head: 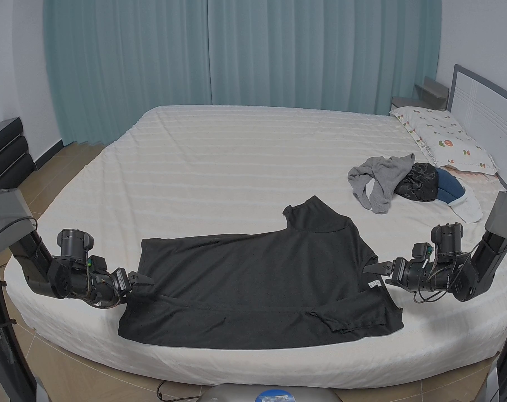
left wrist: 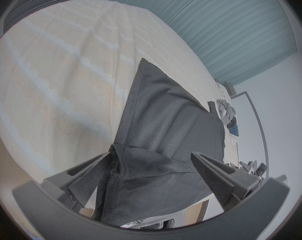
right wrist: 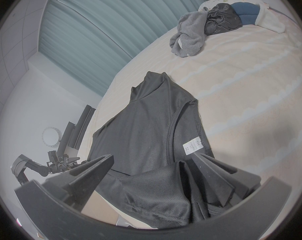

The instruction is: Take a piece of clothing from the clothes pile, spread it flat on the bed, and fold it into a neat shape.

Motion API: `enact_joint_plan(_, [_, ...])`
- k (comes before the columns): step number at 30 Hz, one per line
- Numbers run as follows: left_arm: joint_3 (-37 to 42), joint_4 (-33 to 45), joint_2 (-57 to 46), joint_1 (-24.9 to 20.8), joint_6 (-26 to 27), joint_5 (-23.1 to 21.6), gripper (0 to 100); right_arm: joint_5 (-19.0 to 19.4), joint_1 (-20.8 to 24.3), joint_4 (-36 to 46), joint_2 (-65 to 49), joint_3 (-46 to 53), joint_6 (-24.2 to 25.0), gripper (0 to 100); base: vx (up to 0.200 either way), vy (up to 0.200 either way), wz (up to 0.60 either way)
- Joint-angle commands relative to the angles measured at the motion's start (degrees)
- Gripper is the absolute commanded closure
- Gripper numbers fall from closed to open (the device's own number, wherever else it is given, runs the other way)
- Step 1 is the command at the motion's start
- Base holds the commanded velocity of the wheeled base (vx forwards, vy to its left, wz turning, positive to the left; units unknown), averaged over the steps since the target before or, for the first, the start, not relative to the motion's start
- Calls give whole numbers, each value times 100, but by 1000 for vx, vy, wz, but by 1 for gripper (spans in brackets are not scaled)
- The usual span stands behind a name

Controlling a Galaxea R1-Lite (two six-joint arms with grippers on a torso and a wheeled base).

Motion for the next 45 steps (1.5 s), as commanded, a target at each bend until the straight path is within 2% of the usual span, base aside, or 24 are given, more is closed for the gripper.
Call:
enact_joint_plan(1, [-38,-1,47,-1,-84,8,100,1,3,-1,14,9,1,0,0,0,0])
enact_joint_plan(18, [296,43,-472,122,-435,17,100,19,-41,-1,23,-9,-52,0,0,0,0])
enact_joint_plan(23, [296,51,-560,166,-444,193,100,327,-41,-9,67,-17,-69,0,0,0,0])
enact_joint_plan(45, [323,43,-560,174,-444,219,100,467,-58,-1,665,-140,-359,0,0,0,0])
